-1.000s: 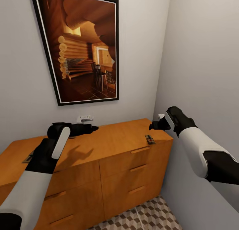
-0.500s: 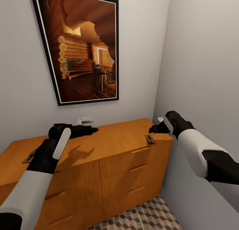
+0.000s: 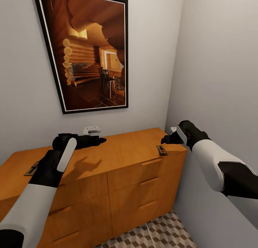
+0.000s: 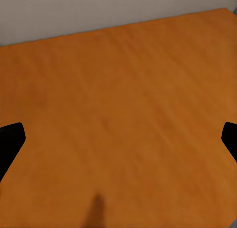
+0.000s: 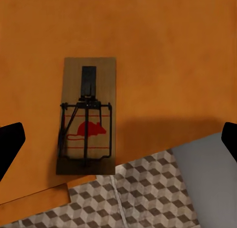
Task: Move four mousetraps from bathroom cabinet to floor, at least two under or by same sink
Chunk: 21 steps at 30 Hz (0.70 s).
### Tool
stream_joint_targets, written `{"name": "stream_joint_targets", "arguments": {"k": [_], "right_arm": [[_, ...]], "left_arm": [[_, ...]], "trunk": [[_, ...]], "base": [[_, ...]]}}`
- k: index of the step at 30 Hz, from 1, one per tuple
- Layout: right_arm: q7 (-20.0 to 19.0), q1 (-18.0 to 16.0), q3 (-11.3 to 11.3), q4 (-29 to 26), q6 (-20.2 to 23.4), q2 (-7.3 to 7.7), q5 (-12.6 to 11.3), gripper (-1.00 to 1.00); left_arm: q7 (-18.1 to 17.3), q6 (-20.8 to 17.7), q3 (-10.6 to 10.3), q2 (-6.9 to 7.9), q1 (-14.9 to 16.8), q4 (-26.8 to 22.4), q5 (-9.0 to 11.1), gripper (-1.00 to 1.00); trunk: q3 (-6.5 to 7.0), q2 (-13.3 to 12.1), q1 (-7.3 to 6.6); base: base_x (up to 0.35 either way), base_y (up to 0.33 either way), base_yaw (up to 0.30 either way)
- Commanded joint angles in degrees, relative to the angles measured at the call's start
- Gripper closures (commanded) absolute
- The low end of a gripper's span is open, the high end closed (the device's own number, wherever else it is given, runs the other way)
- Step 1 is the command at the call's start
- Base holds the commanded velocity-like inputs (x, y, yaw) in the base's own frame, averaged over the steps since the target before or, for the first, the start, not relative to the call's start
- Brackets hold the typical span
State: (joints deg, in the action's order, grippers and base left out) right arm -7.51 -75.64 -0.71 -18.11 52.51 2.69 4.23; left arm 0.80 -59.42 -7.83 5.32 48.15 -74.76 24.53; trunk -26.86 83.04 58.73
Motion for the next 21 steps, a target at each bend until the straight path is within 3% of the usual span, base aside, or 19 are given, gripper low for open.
{"name": "stream_joint_targets", "arguments": {"k": [1,21], "right_arm": [[-0.43,-0.03,-0.1,-0.05,0.21,0.01,0.46,-1.0],[-0.32,-0.03,-0.24,0.07,-0.94,-0.07,0.22,-1.0]], "left_arm": [[0.08,-0.18,-0.08,0.04,0.04,-0.04,0.08,-1.0],[0.17,-0.09,-0.08,-0.31,0.03,0.83,0.08,-1.0]], "trunk": [[-0.07,0.04,0.0],[-0.07,0.04,0.0]], "base": [[0.0,0.0,0.0],[0.0,0.0,0.0]]}}
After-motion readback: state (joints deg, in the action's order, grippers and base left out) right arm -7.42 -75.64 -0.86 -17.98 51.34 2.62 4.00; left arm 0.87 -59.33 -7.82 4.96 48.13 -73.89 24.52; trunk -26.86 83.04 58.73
